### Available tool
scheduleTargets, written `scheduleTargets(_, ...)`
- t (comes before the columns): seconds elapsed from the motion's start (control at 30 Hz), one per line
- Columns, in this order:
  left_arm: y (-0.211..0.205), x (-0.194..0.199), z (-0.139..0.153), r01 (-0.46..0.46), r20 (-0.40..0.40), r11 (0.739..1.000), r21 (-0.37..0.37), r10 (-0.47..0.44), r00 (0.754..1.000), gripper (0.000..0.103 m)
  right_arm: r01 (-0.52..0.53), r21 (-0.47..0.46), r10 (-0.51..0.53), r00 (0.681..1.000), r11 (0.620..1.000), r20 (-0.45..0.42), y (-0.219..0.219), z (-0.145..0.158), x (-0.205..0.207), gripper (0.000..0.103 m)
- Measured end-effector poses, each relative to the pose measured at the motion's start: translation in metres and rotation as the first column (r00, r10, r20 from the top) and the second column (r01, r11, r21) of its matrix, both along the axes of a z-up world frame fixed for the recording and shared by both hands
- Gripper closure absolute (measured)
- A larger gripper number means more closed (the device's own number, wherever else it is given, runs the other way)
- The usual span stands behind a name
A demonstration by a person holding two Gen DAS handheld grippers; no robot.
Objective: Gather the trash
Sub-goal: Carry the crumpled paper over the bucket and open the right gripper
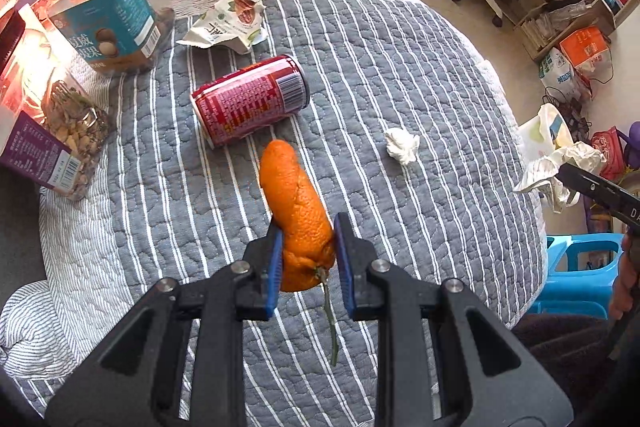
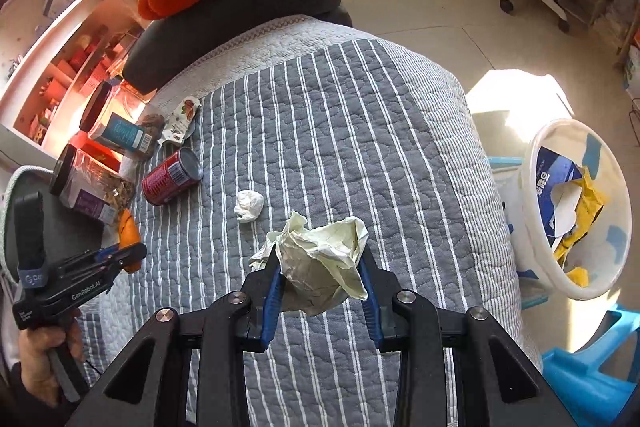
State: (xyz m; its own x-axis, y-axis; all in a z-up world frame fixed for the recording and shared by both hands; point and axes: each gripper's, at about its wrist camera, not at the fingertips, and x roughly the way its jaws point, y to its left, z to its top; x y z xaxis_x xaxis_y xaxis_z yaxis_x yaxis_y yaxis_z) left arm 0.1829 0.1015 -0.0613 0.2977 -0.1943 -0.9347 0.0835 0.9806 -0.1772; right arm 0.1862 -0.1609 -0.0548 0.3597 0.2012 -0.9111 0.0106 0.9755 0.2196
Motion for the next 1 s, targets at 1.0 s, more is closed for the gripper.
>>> scheduleTargets(1.0, -0.171, -0.004, 0.010, 0.266, 0.076, 0.964, -0.023, -0.263, 0.962, 0.077, 0.483, -0.039, -0.484, 0.875, 0.875, -0.008, -0.272, 0.006, -0.048, 0.067)
